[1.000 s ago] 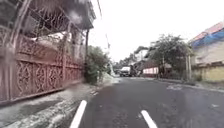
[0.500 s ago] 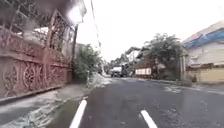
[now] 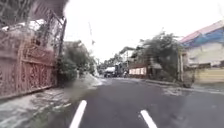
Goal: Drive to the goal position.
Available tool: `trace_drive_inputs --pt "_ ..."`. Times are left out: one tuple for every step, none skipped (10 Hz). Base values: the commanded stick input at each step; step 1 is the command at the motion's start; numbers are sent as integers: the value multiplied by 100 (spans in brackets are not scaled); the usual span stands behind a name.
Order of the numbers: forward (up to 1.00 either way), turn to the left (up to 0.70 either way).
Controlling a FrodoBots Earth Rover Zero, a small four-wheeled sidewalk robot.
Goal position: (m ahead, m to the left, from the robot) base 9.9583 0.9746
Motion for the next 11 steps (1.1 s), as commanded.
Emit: trace_drive_inputs --pt "100 6" --pt "100 11" --pt "100 3" --pt "100 0" --pt "100 0" --pt "100 0" --pt "100 -40" --pt "100 -40" --pt "100 -40" --pt "100 -40" --pt "100 -40"
